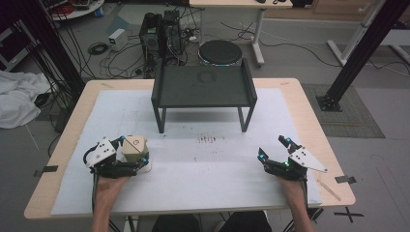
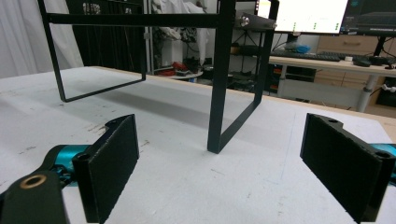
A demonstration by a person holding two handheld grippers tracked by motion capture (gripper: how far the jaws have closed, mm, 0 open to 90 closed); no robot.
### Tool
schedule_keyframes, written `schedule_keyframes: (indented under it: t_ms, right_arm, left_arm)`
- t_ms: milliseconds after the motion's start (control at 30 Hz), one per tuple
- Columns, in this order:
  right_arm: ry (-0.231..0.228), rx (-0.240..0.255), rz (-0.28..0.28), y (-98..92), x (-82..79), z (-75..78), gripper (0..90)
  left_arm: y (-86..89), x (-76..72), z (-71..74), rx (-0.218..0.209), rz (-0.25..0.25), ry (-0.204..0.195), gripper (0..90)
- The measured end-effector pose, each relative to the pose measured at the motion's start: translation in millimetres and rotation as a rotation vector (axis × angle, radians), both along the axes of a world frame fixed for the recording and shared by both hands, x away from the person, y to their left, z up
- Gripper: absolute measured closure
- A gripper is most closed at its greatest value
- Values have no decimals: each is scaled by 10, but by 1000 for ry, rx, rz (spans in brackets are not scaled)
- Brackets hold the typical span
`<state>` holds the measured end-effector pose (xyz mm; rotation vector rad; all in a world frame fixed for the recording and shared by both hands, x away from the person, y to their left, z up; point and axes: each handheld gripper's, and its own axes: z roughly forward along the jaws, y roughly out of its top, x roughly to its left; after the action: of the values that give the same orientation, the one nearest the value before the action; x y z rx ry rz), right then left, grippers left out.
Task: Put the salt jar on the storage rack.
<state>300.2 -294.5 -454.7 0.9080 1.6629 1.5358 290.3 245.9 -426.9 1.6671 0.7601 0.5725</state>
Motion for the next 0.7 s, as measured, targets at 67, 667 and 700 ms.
schedule_keyframes:
  t_ms: [67,667,700]
  right_arm:
    - [-2,1,-2,1,1,-1,107]
    - [3,-5,3,-6,0,1,107]
    - [3,-5,3,-6,0,1,107]
  left_arm:
    - [3,1,-1,-1,-4,3,109]
    - [13,-18,-19,8,6,-23,188]
    - [13,-18,-19,8,6,-23,188]
